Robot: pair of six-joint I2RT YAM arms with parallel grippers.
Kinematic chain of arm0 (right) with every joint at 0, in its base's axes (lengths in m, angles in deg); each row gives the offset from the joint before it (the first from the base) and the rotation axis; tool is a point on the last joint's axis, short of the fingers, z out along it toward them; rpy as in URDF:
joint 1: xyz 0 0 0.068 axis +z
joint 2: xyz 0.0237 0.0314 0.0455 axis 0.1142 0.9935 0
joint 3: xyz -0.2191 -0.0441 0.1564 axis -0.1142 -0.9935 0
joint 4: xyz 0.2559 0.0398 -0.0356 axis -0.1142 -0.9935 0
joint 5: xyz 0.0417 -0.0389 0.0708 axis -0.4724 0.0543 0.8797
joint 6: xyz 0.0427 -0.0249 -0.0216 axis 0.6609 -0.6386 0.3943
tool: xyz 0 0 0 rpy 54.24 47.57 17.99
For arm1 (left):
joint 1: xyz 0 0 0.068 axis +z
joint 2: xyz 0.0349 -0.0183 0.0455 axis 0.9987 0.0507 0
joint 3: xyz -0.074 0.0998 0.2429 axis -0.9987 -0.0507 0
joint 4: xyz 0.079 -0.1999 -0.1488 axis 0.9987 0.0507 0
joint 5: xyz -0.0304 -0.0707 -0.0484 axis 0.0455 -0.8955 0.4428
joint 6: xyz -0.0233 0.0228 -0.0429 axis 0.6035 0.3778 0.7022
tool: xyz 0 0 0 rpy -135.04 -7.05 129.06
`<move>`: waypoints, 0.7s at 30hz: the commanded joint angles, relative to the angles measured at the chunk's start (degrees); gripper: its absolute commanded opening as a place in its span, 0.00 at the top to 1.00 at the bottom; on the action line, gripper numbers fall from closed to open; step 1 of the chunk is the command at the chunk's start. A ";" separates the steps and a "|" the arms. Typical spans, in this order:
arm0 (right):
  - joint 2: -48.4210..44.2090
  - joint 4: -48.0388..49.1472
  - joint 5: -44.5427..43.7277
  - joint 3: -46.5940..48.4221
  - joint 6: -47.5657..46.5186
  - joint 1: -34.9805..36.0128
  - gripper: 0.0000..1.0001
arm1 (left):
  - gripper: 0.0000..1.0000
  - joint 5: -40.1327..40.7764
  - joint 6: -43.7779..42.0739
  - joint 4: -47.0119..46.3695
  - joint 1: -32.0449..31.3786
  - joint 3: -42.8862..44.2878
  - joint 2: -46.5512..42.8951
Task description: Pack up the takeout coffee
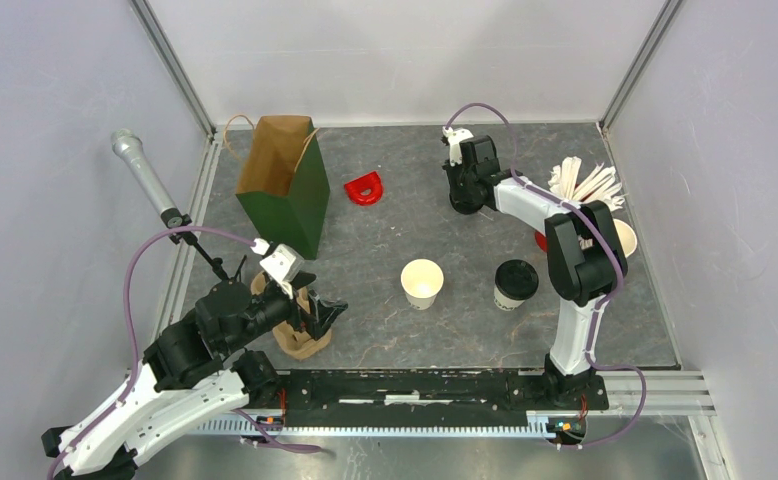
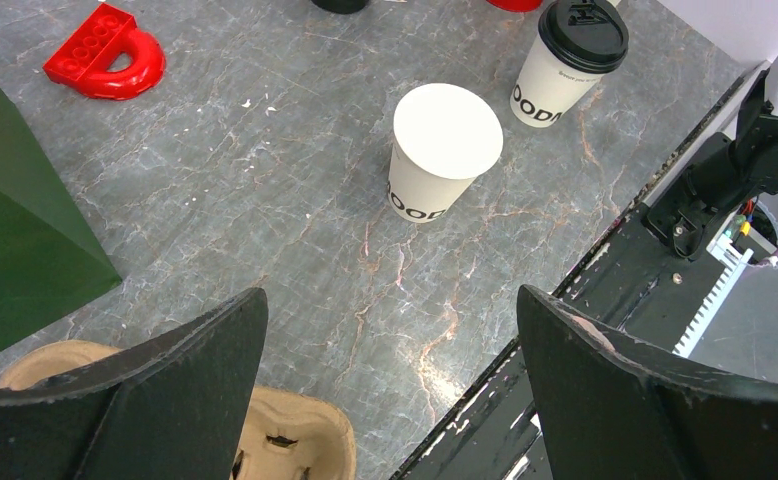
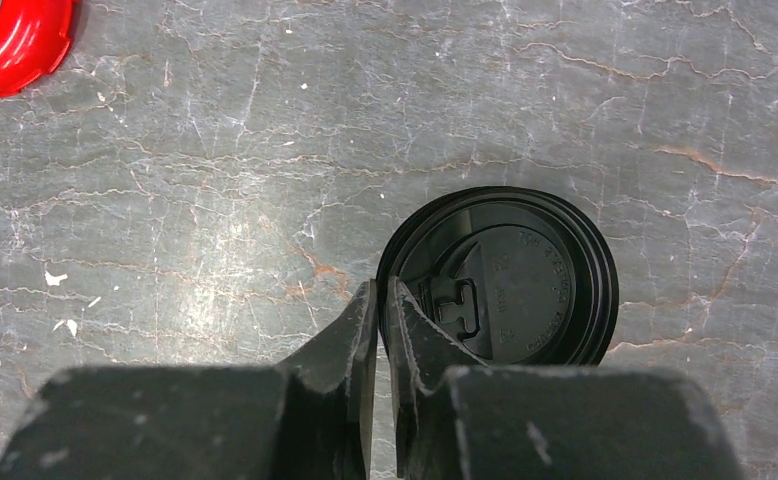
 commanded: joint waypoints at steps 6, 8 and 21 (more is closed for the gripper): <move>0.52 1.39 1.72 2.51 0.16 -0.49 1.00 | 0.00 1.05 0.98 -0.89 0.09 0.12 -0.21; 0.20 1.12 2.26 2.89 -0.04 -0.58 1.00 | 0.00 0.91 0.98 -0.89 0.08 0.10 -0.21; -9.94 -1.69 1.52 -0.22 -1.18 -0.67 1.00 | 0.00 4.74 1.37 0.43 0.08 0.70 -0.26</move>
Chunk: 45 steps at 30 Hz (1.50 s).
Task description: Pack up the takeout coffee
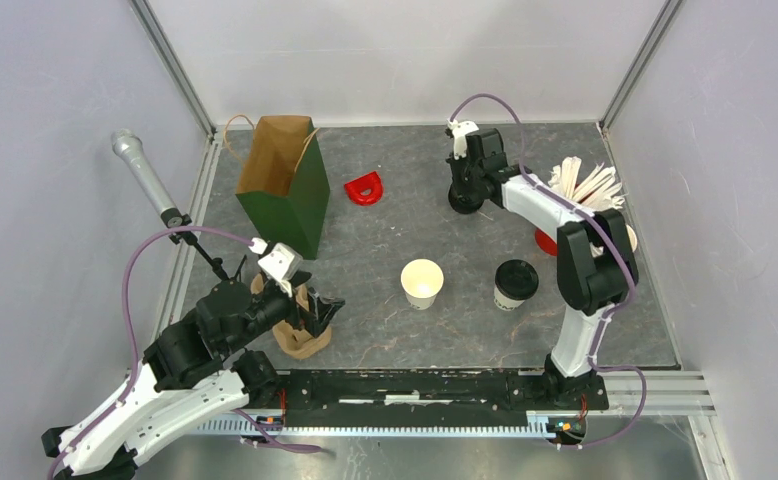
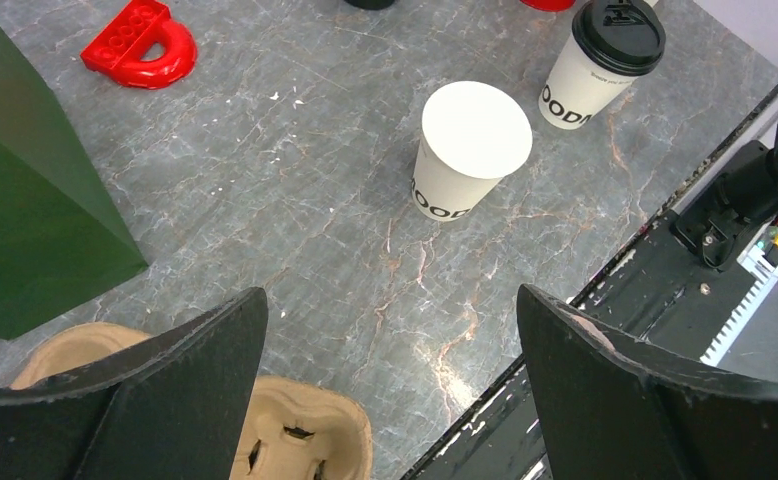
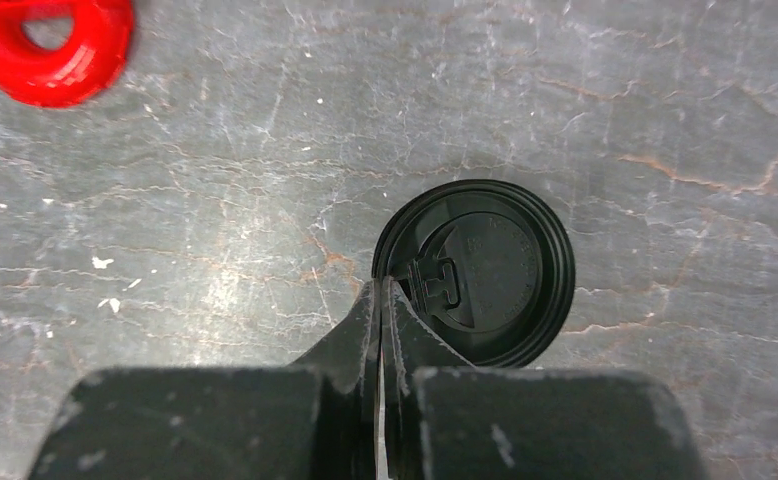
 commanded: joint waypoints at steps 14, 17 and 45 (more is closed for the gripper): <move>-3.21 3.86 1.03 -2.56 -0.78 -0.26 0.71 | 0.00 1.21 1.57 -0.40 0.08 0.52 -1.11; -1.14 4.03 1.20 -1.34 -0.06 -0.19 0.71 | 0.00 1.28 1.48 -0.45 0.09 0.52 -1.19; 3.50 4.48 1.03 1.39 0.44 -0.12 0.76 | 0.00 1.23 1.22 -0.49 0.08 0.50 -1.37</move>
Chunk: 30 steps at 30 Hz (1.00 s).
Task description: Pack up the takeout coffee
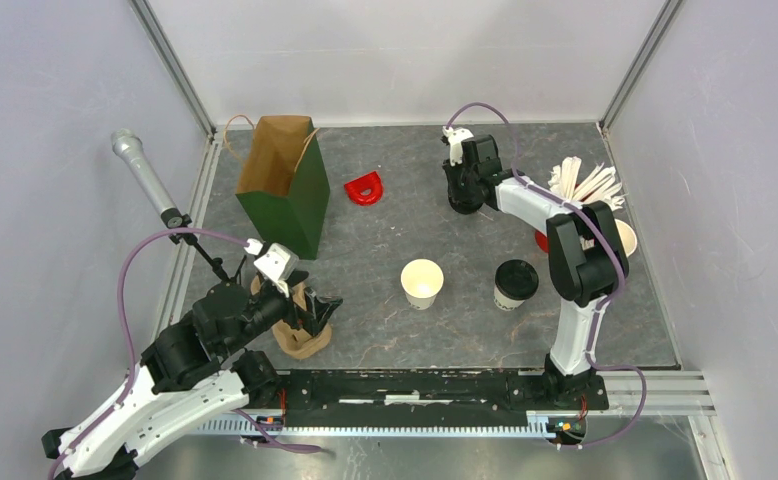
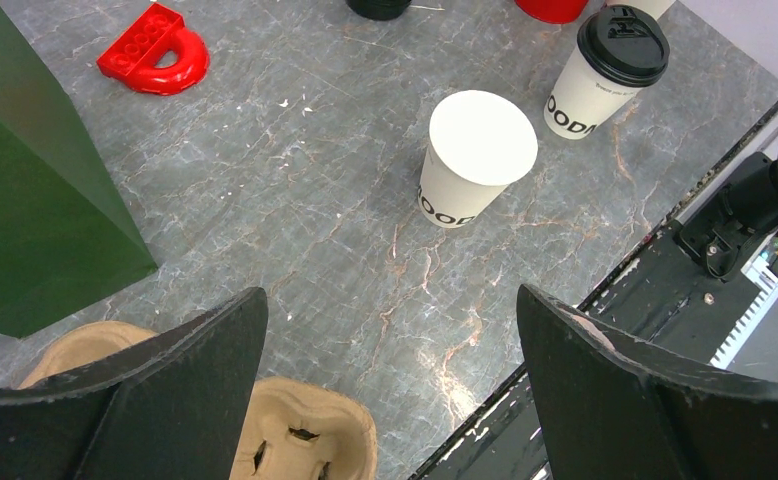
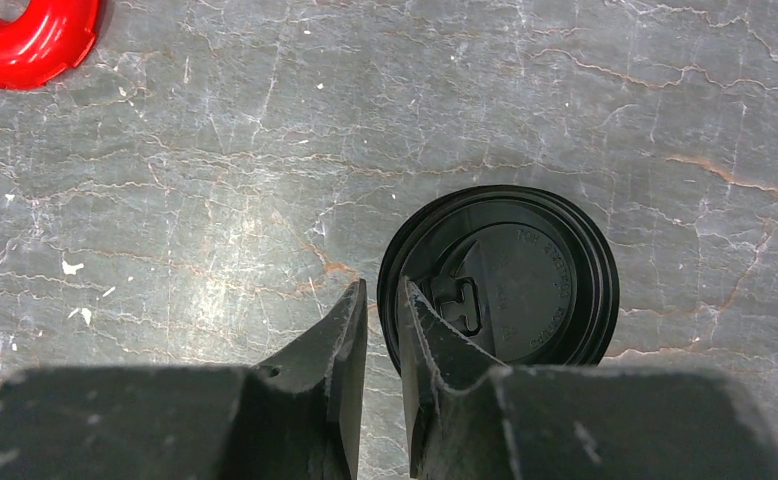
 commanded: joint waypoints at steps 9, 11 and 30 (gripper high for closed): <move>1.50 1.15 -0.31 3.01 0.37 -0.28 0.79 | 0.00 -0.33 1.22 -0.50 0.08 0.43 -0.43; 1.51 1.24 -0.23 3.00 0.37 -0.26 0.82 | 0.00 -0.34 1.22 -0.49 0.09 0.43 -0.36; -0.19 1.37 0.99 2.57 0.20 -0.36 1.00 | 0.00 -0.20 1.14 -0.49 0.09 0.49 -0.50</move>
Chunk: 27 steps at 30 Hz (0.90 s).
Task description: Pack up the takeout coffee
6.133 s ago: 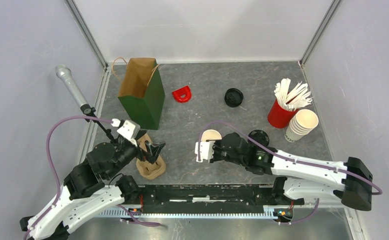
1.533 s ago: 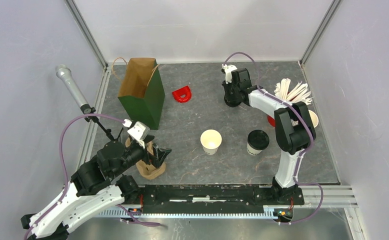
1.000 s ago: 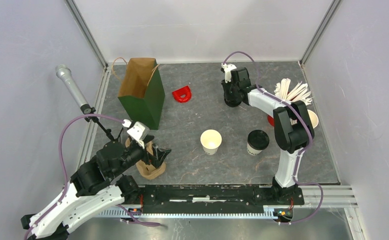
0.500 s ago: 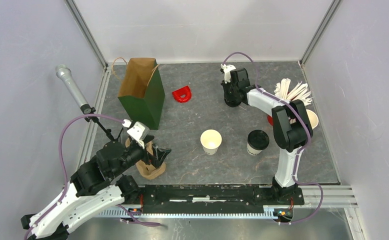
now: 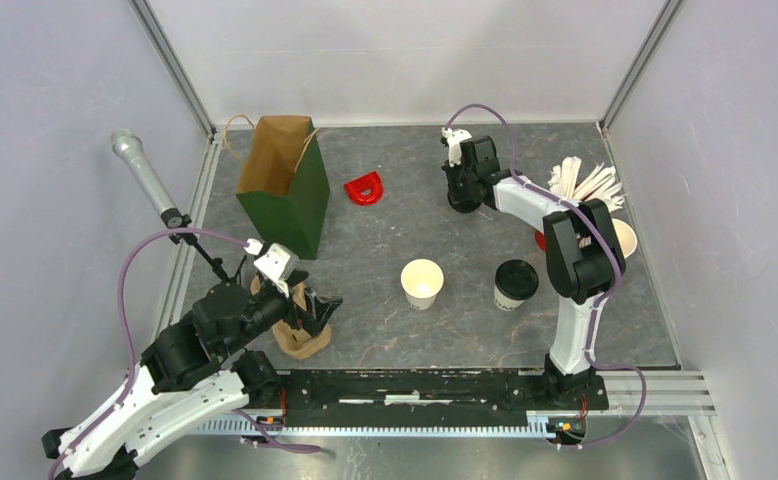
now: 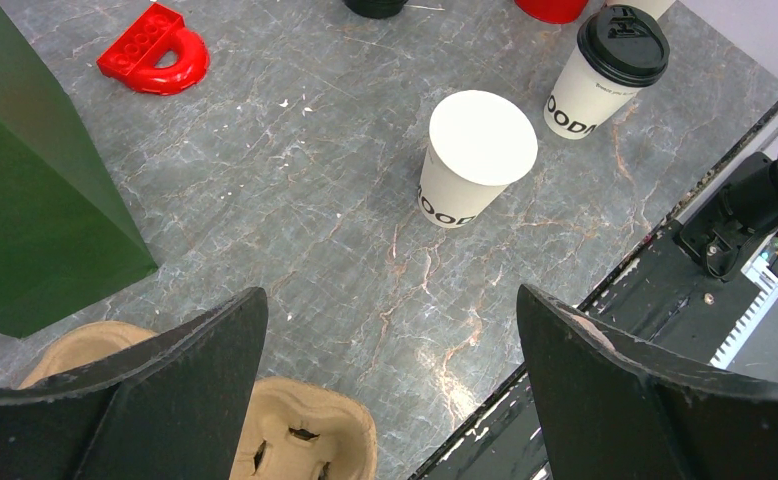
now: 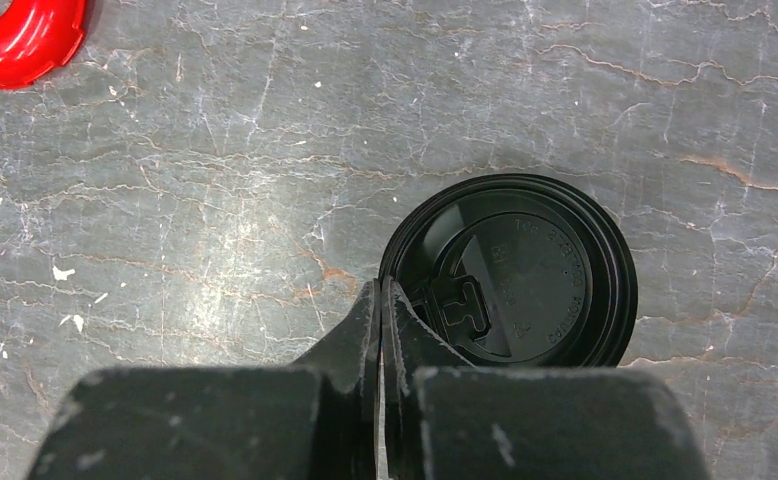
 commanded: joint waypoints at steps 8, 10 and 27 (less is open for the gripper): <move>-5.46 1.98 0.39 0.13 0.15 -0.92 1.00 | 0.00 -1.02 1.13 -0.49 0.11 0.48 -0.09; -6.22 2.20 0.58 -0.40 0.02 -0.99 1.00 | 0.00 -1.23 1.10 -0.44 0.08 0.44 0.18; -13.67 8.25 2.81 -8.24 -1.64 -1.39 1.00 | 0.00 0.76 1.31 -0.32 0.08 0.53 0.63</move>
